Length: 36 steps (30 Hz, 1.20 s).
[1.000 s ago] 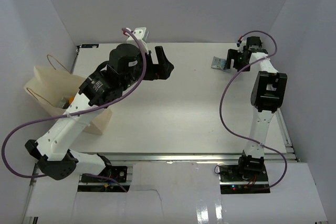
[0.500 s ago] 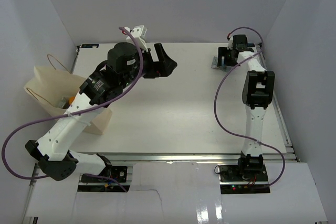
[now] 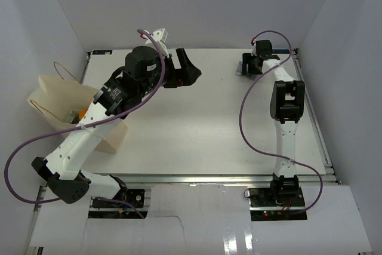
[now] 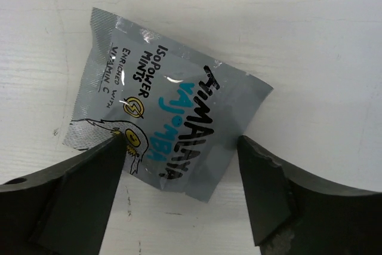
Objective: Place the snacks into the paper bag
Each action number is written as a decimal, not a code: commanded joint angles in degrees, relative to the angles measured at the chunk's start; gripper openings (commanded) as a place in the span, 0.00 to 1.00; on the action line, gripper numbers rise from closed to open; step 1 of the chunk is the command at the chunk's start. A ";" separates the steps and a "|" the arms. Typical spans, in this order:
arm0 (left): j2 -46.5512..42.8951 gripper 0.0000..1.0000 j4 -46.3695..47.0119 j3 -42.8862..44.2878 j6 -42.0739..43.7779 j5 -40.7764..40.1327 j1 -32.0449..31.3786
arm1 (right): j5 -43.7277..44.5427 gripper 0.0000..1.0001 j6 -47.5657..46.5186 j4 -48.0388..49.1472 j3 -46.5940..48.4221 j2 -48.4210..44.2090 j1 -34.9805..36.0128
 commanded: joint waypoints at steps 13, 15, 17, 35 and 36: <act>-0.37 0.98 1.73 -0.84 -1.72 3.04 1.19 | -12.04 0.29 1.03 1.34 -5.19 -1.54 -3.52; -0.46 0.98 2.26 -1.11 -2.08 3.30 1.19 | -14.86 0.22 -0.19 1.51 -6.51 -4.08 -5.19; -0.81 0.98 2.88 -1.46 -2.52 3.39 1.28 | -20.98 0.19 -2.91 2.30 -9.67 -6.37 -5.98; -2.49 0.98 10.87 15.75 0.73 11.46 1.37 | -64.01 0.14 -19.65 -1.48 -28.60 -33.27 15.52; -2.14 0.98 11.14 18.38 0.91 12.61 1.37 | -63.48 0.13 -18.06 0.09 -27.01 -33.27 18.41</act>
